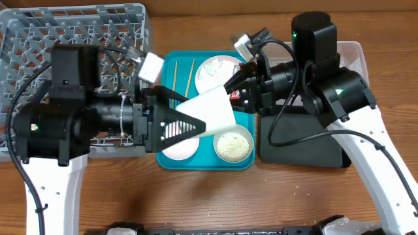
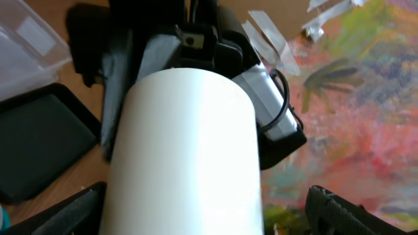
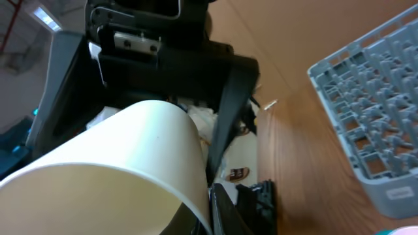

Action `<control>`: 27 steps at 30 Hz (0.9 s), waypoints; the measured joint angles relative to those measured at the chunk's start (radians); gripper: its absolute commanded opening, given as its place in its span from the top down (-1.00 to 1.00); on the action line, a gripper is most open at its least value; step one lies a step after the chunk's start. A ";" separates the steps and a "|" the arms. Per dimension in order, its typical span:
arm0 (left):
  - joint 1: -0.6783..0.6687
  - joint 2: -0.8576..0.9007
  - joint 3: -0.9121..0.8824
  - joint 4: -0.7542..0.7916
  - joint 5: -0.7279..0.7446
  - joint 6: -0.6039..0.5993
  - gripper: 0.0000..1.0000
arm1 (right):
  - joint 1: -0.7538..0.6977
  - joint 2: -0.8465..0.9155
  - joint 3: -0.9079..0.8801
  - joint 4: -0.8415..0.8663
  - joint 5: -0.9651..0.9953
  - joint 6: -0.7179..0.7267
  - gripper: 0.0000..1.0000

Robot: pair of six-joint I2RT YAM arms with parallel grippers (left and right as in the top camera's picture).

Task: Sort waste into correct bins and load items into the dishwasher
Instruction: 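Carry the cup with the left gripper and set it upside down in the rack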

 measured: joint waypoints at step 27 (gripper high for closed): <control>0.180 -0.001 0.000 -0.118 -0.583 -0.134 -0.07 | -0.191 -0.125 0.002 -0.402 0.496 0.062 -0.65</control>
